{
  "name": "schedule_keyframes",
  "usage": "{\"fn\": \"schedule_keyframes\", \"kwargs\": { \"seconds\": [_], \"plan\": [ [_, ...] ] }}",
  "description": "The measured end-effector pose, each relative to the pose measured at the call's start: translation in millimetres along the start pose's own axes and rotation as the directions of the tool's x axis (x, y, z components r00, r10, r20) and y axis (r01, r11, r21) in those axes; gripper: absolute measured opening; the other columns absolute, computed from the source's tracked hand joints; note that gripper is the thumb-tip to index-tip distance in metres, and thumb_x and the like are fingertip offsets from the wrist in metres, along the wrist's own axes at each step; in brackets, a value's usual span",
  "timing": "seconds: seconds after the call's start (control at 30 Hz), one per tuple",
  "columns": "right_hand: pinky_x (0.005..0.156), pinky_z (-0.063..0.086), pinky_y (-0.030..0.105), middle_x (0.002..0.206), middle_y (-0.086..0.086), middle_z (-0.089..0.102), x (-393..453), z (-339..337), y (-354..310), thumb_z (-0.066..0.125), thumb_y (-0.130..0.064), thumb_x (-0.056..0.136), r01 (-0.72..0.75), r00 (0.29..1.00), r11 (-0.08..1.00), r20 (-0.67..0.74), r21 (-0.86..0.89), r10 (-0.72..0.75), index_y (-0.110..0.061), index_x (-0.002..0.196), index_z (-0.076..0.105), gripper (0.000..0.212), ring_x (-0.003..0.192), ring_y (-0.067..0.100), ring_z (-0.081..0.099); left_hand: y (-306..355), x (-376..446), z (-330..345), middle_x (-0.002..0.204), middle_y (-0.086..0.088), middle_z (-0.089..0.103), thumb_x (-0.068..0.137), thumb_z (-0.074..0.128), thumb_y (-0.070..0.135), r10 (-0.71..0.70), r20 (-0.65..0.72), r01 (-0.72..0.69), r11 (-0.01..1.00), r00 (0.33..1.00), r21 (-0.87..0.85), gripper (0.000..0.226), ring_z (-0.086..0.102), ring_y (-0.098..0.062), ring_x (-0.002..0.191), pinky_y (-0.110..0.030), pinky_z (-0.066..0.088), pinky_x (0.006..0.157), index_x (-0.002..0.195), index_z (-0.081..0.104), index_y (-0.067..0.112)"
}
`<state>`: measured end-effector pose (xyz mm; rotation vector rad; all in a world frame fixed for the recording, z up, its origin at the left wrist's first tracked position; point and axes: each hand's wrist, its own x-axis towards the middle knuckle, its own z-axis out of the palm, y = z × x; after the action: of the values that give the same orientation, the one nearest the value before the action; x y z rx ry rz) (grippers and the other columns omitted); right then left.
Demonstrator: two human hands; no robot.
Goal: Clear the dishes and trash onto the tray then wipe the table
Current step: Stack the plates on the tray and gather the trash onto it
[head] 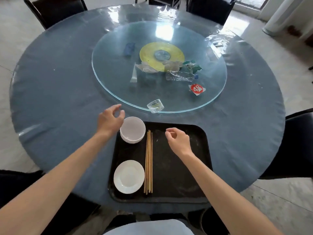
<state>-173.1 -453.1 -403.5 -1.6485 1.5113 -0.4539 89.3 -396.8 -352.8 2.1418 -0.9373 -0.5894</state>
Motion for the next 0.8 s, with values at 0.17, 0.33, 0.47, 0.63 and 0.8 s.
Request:
{"fn": "schedule_keyframes", "kwargs": {
  "seconds": [0.17, 0.33, 0.47, 0.63, 0.8],
  "plan": [
    [0.110, 0.048, 0.038, 0.134, 0.002, 0.070, 94.5, -61.3, -2.8, 0.063, -0.037, 0.101, 0.033, 0.997, 0.998, -0.062, -0.058, -0.037, -0.020, 0.138, 0.066, 0.041, 0.126, 0.018, 0.062, 64.0, 60.2, 69.1, 0.148, -0.012, 0.056, 0.087, 0.075, 0.028, 0.254, 0.195, -0.285, 0.947, 0.947, 0.147, 0.063, 0.049, -0.027, 0.138, -0.034, 0.033, 0.117, 0.146, 0.054, 0.016],
    [0.112, 0.040, 0.039, 0.149, 0.011, 0.058, 198.2, -102.3, 16.4, 0.062, -0.035, 0.101, -0.042, 0.997, 0.986, -0.073, -0.164, 0.031, -0.017, 0.150, 0.053, 0.053, 0.137, 0.029, 0.054, 66.3, 103.3, 152.8, 0.164, -0.010, 0.031, 0.083, 0.079, 0.038, 0.184, 0.409, -0.313, 0.909, 0.894, 0.275, 0.080, 0.028, -0.031, 0.150, -0.039, 0.024, 0.123, 0.154, 0.042, 0.033],
    [0.114, 0.039, 0.041, 0.155, 0.009, 0.051, 262.0, -104.0, 27.7, 0.060, -0.037, 0.102, -0.014, 1.000, 0.969, 0.000, -0.248, 0.014, -0.017, 0.155, 0.045, 0.059, 0.142, 0.028, 0.049, 49.1, 121.9, 190.6, 0.164, -0.005, 0.027, 0.088, 0.071, 0.047, 0.121, 0.486, -0.338, 0.858, 0.865, 0.388, 0.073, 0.026, -0.029, 0.148, -0.048, 0.035, 0.117, 0.153, 0.038, 0.044],
    [0.114, 0.039, 0.044, 0.151, 0.010, 0.051, 316.5, -73.8, 11.8, 0.063, -0.029, 0.101, 0.203, 0.979, 0.931, 0.060, -0.302, -0.194, -0.013, 0.149, 0.051, 0.052, 0.140, 0.031, 0.045, 29.2, 128.9, 201.0, 0.152, -0.002, 0.040, 0.094, 0.063, 0.034, 0.197, 0.517, -0.485, 0.710, 0.833, 0.511, 0.053, 0.043, -0.023, 0.131, -0.041, 0.052, 0.093, 0.146, 0.051, 0.035],
    [0.106, 0.046, 0.044, 0.131, 0.016, 0.059, 375.0, -51.9, -23.0, 0.063, -0.016, 0.100, 0.378, 0.924, 0.865, 0.076, -0.328, -0.375, -0.008, 0.137, 0.062, 0.038, 0.125, 0.036, 0.053, 33.5, 177.8, 187.0, 0.123, 0.004, 0.040, 0.082, 0.071, 0.024, 0.163, 0.726, -0.602, 0.693, 0.668, 0.398, 0.057, 0.048, -0.018, 0.108, -0.035, 0.053, 0.084, 0.134, 0.049, 0.032]
  ]
}}
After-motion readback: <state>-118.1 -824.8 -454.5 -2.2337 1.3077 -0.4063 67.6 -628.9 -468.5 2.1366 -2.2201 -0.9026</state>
